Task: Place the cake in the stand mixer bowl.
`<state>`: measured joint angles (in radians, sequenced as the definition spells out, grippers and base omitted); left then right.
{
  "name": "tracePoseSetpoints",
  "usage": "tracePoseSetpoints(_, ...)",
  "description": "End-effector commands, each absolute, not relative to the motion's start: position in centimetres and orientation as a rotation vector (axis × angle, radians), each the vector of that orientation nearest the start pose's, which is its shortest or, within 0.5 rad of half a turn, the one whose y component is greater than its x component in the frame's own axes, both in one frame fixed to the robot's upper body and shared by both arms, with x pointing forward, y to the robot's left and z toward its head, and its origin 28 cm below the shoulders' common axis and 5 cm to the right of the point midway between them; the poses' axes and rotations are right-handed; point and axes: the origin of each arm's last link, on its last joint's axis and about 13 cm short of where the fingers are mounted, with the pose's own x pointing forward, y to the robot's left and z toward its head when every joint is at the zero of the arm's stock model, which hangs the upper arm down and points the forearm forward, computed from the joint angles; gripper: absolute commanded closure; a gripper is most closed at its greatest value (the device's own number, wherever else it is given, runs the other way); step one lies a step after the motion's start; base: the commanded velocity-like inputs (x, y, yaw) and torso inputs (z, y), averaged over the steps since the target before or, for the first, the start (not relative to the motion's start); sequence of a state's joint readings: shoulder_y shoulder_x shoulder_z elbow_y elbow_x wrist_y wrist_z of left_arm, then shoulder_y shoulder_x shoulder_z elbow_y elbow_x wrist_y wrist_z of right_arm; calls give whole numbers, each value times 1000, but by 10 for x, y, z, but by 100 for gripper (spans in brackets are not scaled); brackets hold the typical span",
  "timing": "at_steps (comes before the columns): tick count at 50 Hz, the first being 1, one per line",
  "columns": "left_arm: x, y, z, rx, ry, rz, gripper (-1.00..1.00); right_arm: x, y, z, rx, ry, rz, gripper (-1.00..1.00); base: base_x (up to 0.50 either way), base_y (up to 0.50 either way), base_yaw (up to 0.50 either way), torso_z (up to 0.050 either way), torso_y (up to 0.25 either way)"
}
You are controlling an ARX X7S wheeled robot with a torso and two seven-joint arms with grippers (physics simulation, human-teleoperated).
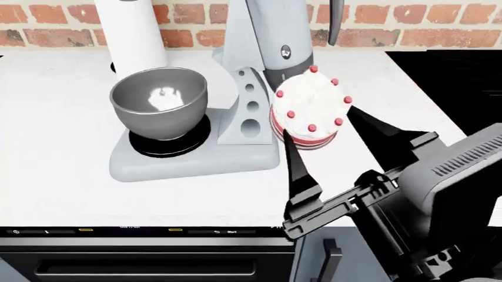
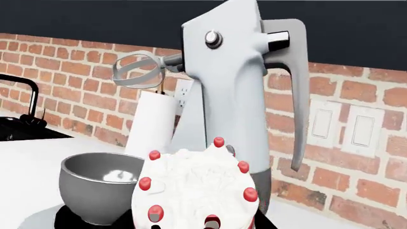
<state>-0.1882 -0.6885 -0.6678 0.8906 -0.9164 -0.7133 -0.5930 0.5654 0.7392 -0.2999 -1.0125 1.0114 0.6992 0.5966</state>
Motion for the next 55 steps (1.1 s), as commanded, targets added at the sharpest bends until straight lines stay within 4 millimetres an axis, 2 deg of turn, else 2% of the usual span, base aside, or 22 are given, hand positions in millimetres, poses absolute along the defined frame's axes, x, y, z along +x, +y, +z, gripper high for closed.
tracePoseSetpoints(1,159,328,251,-4,-542,459,-100,172,-82,226,-164,-344,534,100,0,0,0,0,0)
tracePoseSetpoints(16,158,329,251,-4,-544,461,-100,177,-68,224,-182,-339,624,100,0,0,0,0,0)
tracePoseSetpoints(31,160,328,250,-6,-537,461,-100,182,-54,230,-209,-354,703,100,0,0,0,0,0)
tracePoseSetpoints(48,161,330,249,-10,-532,464,-100,215,-35,249,-210,-410,757,100,0,0,0,0,0)
tracePoseSetpoints(55,162,330,248,-13,-530,462,-100,228,-28,250,-201,-400,771,100,0,0,0,0,0)
